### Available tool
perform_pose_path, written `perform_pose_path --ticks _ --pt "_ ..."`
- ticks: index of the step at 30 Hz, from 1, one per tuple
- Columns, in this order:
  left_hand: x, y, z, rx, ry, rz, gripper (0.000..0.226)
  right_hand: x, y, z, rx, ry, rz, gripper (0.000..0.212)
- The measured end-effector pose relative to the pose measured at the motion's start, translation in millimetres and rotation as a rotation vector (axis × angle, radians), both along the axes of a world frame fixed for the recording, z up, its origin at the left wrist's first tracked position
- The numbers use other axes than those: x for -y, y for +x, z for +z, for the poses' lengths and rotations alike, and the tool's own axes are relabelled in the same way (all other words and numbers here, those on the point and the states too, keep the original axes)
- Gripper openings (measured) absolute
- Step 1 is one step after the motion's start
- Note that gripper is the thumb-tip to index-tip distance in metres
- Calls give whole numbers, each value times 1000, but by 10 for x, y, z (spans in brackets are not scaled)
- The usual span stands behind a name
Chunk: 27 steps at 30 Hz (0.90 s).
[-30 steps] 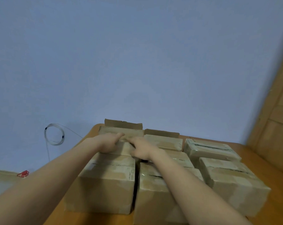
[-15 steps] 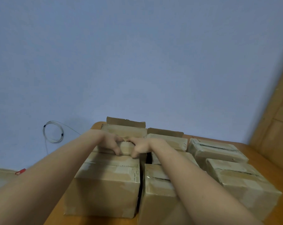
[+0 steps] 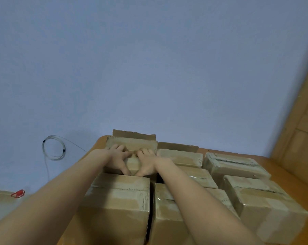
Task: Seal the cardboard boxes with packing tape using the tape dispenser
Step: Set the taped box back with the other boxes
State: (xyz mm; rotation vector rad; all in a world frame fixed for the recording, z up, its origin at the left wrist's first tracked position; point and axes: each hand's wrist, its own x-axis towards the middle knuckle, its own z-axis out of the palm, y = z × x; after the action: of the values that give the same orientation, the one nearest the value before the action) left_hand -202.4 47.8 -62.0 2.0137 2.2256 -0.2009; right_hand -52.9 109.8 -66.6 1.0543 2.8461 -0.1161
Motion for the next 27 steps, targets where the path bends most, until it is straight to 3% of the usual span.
perform_pose_path --ticks 6,14,27 --pt "72 -31 -177 99 80 -11 91 25 0 -90 -45 -57 -35 85" --pt "118 -9 -194 87 88 -29 93 105 45 -160 -131 -80 -32 88" --pt "222 -12 -276 165 262 -32 91 180 132 -224 -289 -94 -28 84"
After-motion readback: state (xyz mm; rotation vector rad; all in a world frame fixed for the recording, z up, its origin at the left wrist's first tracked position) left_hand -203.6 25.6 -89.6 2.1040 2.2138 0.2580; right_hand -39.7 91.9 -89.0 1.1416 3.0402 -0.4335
